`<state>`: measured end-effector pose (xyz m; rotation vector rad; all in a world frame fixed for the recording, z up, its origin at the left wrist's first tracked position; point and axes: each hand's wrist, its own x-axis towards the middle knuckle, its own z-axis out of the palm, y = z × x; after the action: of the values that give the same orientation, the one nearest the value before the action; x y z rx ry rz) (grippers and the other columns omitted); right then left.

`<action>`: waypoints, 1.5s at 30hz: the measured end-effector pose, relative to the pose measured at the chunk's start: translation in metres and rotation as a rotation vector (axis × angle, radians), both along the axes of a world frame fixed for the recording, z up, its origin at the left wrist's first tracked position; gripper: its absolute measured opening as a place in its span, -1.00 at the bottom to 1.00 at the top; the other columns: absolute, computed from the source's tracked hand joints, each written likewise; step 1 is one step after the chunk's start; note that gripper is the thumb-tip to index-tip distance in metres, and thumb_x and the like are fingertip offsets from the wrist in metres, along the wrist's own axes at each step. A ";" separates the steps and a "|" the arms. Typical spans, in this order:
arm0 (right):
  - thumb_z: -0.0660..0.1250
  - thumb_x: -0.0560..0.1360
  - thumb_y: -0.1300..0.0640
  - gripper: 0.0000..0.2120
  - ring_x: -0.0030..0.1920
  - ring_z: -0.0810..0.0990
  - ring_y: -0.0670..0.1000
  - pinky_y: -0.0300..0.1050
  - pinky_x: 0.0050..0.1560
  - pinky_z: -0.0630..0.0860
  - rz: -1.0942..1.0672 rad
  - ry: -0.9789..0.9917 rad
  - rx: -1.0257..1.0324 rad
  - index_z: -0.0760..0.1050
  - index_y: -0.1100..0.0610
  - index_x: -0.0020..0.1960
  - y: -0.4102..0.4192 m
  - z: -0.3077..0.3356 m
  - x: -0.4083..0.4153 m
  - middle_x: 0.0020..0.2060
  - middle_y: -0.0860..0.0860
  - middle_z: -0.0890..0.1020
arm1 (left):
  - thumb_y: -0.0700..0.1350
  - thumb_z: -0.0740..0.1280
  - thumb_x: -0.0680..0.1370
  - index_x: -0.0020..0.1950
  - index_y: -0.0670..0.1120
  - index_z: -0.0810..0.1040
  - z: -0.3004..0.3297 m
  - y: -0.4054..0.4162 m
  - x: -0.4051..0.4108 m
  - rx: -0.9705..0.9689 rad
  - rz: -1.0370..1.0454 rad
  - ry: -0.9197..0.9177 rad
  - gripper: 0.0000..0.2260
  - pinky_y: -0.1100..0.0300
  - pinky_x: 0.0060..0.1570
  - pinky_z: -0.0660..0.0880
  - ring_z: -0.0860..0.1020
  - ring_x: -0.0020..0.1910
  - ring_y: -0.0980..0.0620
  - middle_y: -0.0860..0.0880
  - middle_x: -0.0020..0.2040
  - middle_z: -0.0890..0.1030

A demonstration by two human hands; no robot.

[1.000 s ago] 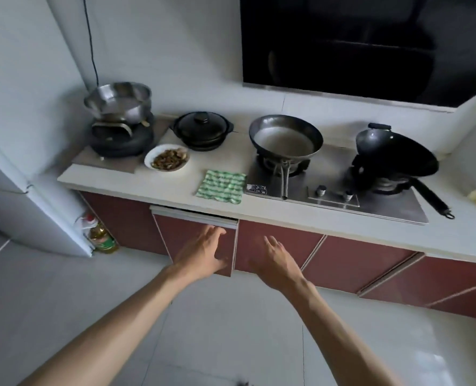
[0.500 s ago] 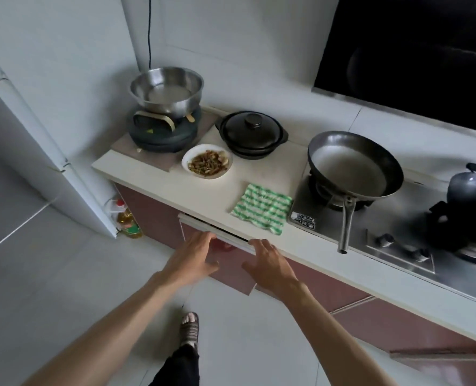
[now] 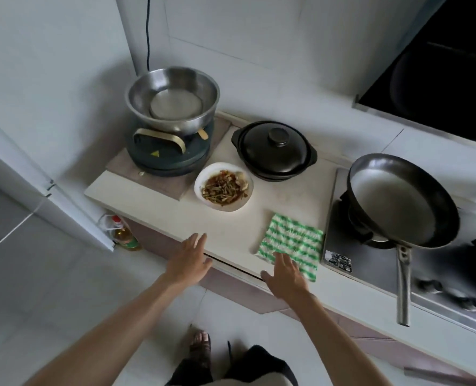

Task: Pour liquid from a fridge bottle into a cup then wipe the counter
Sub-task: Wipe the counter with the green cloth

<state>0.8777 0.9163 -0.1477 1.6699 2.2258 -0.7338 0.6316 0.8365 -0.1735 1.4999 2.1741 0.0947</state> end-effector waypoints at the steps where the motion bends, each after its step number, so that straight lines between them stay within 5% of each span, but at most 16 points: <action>1: 0.25 0.60 -0.15 -0.35 0.48 0.30 0.18 0.05 0.40 0.34 -0.012 -0.010 0.001 0.17 0.14 0.55 0.005 -0.002 -0.001 0.51 0.10 0.29 | 0.12 0.21 0.62 0.62 -0.04 0.10 -0.006 0.004 -0.003 0.004 -0.009 0.035 -0.38 -0.06 0.47 0.27 0.22 0.55 -0.16 -0.11 0.61 0.17; 9: 0.19 0.60 -0.22 -0.24 0.59 0.09 0.21 0.15 0.57 0.11 -0.039 -0.039 0.025 0.01 0.15 0.62 0.068 -0.040 0.001 0.62 0.16 0.06 | 0.12 0.28 0.58 0.54 -0.11 0.31 -0.032 0.043 -0.026 -0.016 0.116 0.225 -0.42 -0.18 0.39 0.33 0.39 0.44 -0.19 -0.17 0.50 0.38; 15: 0.08 0.64 -0.24 -0.19 0.62 -0.18 0.25 0.20 0.59 -0.18 -0.035 -0.051 0.008 -0.26 0.10 0.65 0.106 -0.054 -0.003 0.63 0.14 -0.22 | 0.04 0.36 0.49 0.30 -0.16 0.52 -0.047 0.053 -0.045 -0.037 0.281 0.229 -0.56 -0.11 0.07 0.52 0.57 0.16 -0.24 -0.20 0.26 0.56; 19: 0.01 0.64 -0.28 -0.23 0.61 -0.26 0.22 0.25 0.57 -0.27 -0.054 -0.037 0.011 -0.29 0.00 0.64 0.112 -0.064 0.002 0.61 0.08 -0.31 | 0.06 0.40 0.51 0.31 -0.24 0.46 -0.046 0.055 -0.050 -0.023 0.741 0.124 -0.50 -0.18 0.09 0.47 0.51 0.18 -0.32 -0.30 0.25 0.50; 22: -0.08 0.62 -0.37 -0.27 0.59 -0.36 0.18 0.26 0.50 -0.38 -0.085 0.001 0.035 -0.31 -0.11 0.63 0.107 -0.076 0.003 0.59 0.03 -0.37 | 0.16 0.31 0.58 0.46 -0.35 0.27 -0.048 0.072 -0.066 -0.020 1.397 -0.207 -0.30 -0.26 0.35 0.30 0.38 0.37 -0.39 -0.40 0.41 0.36; 24: -0.16 0.60 -0.40 -0.27 0.57 -0.42 0.16 0.31 0.52 -0.39 -0.092 -0.010 0.057 -0.35 -0.13 0.61 0.102 -0.083 0.003 0.58 0.01 -0.41 | 0.16 0.20 0.64 0.54 -0.35 0.15 -0.050 0.091 -0.070 0.025 1.638 -0.438 -0.30 -0.18 0.46 0.18 0.28 0.47 -0.38 -0.39 0.51 0.26; 28: -0.44 0.49 -0.46 -0.21 0.57 -0.41 0.18 0.37 0.54 -0.28 -0.095 -0.005 0.118 -0.36 -0.11 0.61 0.096 -0.093 -0.001 0.59 0.02 -0.38 | -0.03 -0.01 0.72 0.60 -0.28 0.09 -0.061 0.128 -0.065 0.162 1.597 -0.516 -0.49 -0.16 0.49 0.16 0.19 0.54 -0.33 -0.35 0.57 0.17; 33: -0.10 0.62 -0.38 -0.26 0.63 -0.18 0.23 0.41 0.54 -0.07 -0.161 -0.001 0.197 -0.13 -0.03 0.66 0.063 -0.103 -0.014 0.65 0.08 -0.11 | 0.15 0.03 0.70 0.59 -0.27 0.08 -0.076 0.147 -0.051 0.189 1.767 -0.247 -0.38 -0.03 0.40 0.24 0.37 0.45 -0.25 -0.29 0.51 0.34; 37: 0.04 0.62 -0.32 -0.29 0.63 -0.13 0.24 0.44 0.52 -0.02 -0.083 0.077 0.222 -0.01 -0.04 0.66 0.025 -0.108 -0.056 0.65 0.08 -0.02 | 0.10 -0.01 0.72 0.61 -0.23 0.04 -0.086 0.143 -0.045 0.194 1.664 -0.187 -0.43 -0.01 0.41 0.28 0.38 0.46 -0.24 -0.28 0.53 0.31; 45: -0.04 0.65 -0.26 -0.34 0.63 -0.24 0.19 0.38 0.52 -0.32 0.159 0.155 0.164 -0.16 -0.09 0.65 0.032 -0.116 -0.173 0.65 0.01 -0.16 | 0.10 -0.01 0.72 0.54 -0.27 0.18 -0.094 0.149 -0.044 0.274 1.753 -0.065 -0.46 -0.02 0.26 0.36 0.50 0.33 -0.25 -0.28 0.41 0.46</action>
<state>0.7045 0.9479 -0.2637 1.5286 2.5549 -0.6772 0.5881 0.9855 -0.2675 -0.7004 2.7215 0.9596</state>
